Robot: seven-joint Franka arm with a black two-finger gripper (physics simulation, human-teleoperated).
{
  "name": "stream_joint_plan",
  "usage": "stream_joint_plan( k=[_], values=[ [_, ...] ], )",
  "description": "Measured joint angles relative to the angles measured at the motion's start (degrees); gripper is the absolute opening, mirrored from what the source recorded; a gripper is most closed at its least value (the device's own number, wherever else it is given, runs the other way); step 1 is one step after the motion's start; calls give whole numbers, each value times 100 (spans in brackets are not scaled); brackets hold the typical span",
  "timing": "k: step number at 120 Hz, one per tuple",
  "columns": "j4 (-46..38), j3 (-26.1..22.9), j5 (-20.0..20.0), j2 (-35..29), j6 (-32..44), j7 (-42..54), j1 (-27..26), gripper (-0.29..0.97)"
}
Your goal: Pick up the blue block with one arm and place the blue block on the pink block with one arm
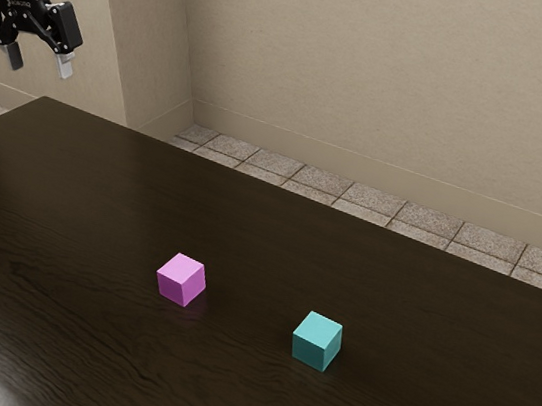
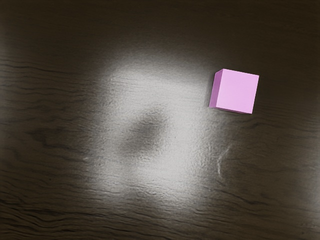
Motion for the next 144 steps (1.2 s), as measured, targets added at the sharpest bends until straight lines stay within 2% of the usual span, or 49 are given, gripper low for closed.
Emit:
stream_joint_plan(
  k=[26,34,40,44,50,56,65,73,85,103,112,121,144],
  values=[
    [5,0,0,-8,-8,7,0,68],
    [455,-65,32,-49,-93,4,29,68],
    [1096,-246,237,-84,-303,1,50,68],
    [1363,-373,211,-111,-423,-3,40,68],
    [1583,-827,95,-109,-552,-53,112,68],
    [1432,-1572,22,-62,-529,-134,94,68],
    [450,-2521,-46,10,-166,-302,-30,68],
    [-360,-3108,-49,207,367,-492,-120,68],
    [-696,-3852,335,871,1092,-858,-191,68],
    [-1072,-4413,586,1075,1769,-1394,-163,68],
    [-1130,-4438,697,1487,2170,-1624,-182,68],
    [-1219,-4422,1258,1643,2450,-1895,-90,68],
    [-1534,-4421,2337,1813,2849,-2838,-240,68]
  ],
)
